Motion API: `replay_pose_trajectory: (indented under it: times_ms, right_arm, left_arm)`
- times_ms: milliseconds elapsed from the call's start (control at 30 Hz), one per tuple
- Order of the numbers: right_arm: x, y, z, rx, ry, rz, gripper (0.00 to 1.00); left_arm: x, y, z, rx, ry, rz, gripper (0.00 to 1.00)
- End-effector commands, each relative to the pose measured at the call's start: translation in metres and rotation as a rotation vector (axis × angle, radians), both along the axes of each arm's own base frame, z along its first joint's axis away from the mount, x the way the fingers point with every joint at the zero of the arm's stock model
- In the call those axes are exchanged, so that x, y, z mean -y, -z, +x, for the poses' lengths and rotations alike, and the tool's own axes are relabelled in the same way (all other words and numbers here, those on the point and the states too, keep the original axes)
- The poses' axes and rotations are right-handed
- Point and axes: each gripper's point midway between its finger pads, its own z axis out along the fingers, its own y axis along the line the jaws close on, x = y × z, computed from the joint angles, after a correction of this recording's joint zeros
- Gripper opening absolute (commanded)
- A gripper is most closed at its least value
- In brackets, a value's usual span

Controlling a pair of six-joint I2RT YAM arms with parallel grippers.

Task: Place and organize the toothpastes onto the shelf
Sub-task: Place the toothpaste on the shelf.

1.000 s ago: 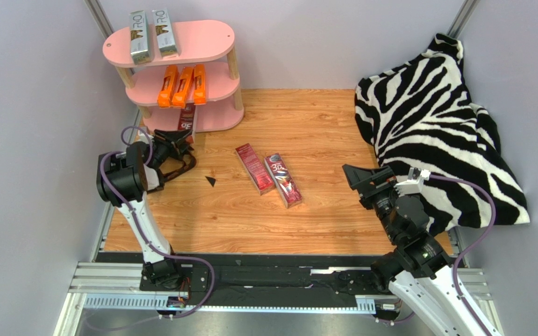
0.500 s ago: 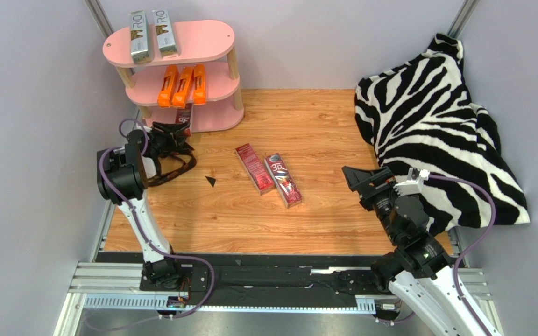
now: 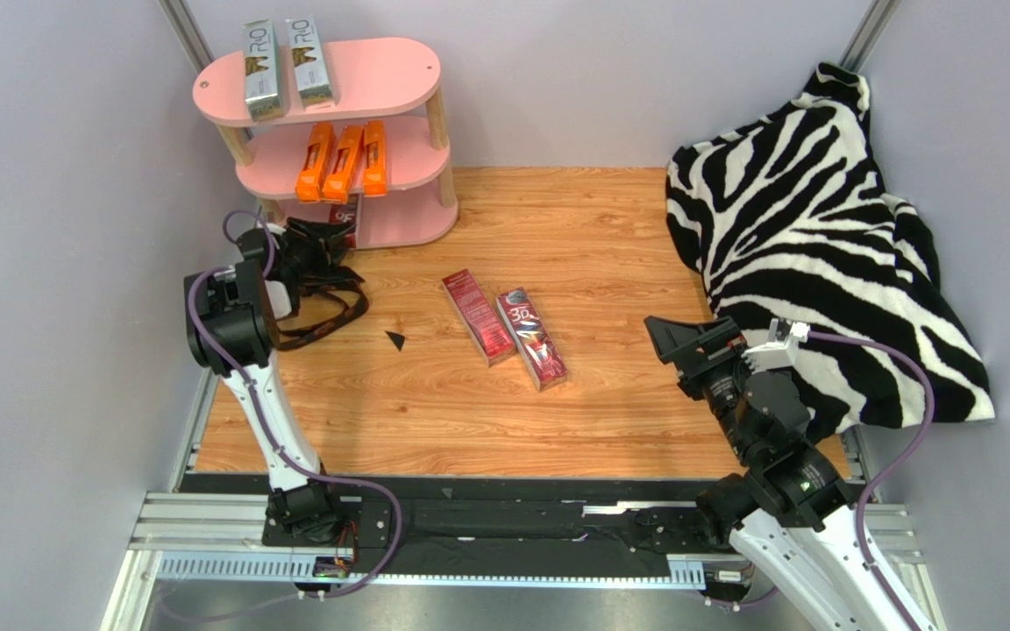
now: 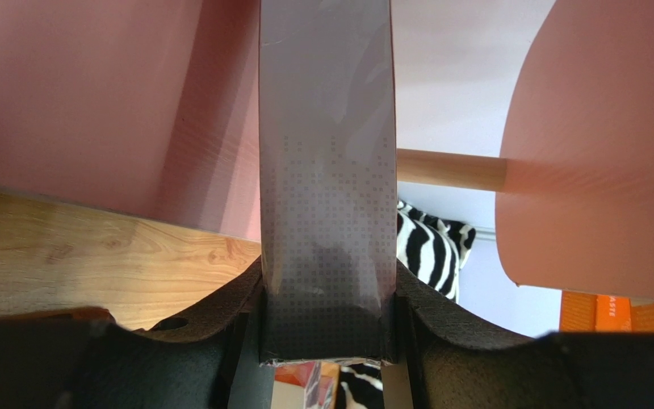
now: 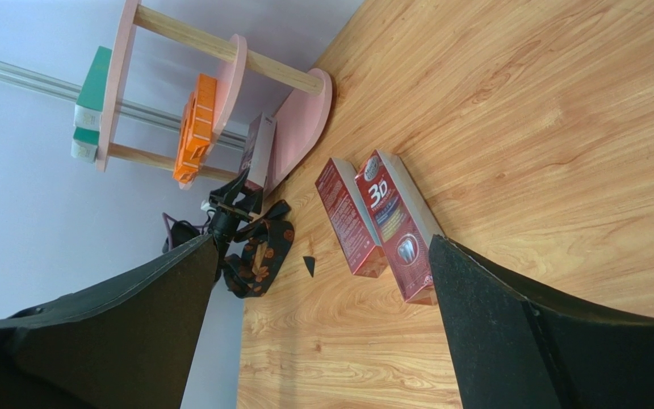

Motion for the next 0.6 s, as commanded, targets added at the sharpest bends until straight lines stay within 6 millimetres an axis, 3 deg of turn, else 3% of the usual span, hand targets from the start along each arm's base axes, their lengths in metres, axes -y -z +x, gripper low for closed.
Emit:
replay_pose_trajectory:
  times_ms: [0,100,233,267,567]
  right_arm:
    - [-0.001,-0.017,-0.004,0.034,-0.019,-0.002,1.0]
    - [-0.003,-0.014,-0.005,0.027,-0.03,0.0,1.0]
    - [-0.005,-0.01,-0.006,0.015,-0.044,-0.003,1.0]
    - [-0.005,-0.01,-0.006,0.015,-0.042,-0.002,1.0]
    - [-0.006,-0.007,-0.009,0.005,-0.057,-0.01,1.0]
  left_arm:
    - [-0.008,0.022,-0.001,-0.086,-0.015,0.06,0.33]
    - [-0.009,0.024,-0.003,-0.112,-0.014,0.095,0.38]
    - [-0.011,0.018,-0.006,-0.114,-0.024,0.132,0.54]
    - [-0.012,0.02,-0.008,-0.127,-0.025,0.144,0.73]
    - [-0.013,0.016,-0.017,-0.119,-0.032,0.199,0.75]
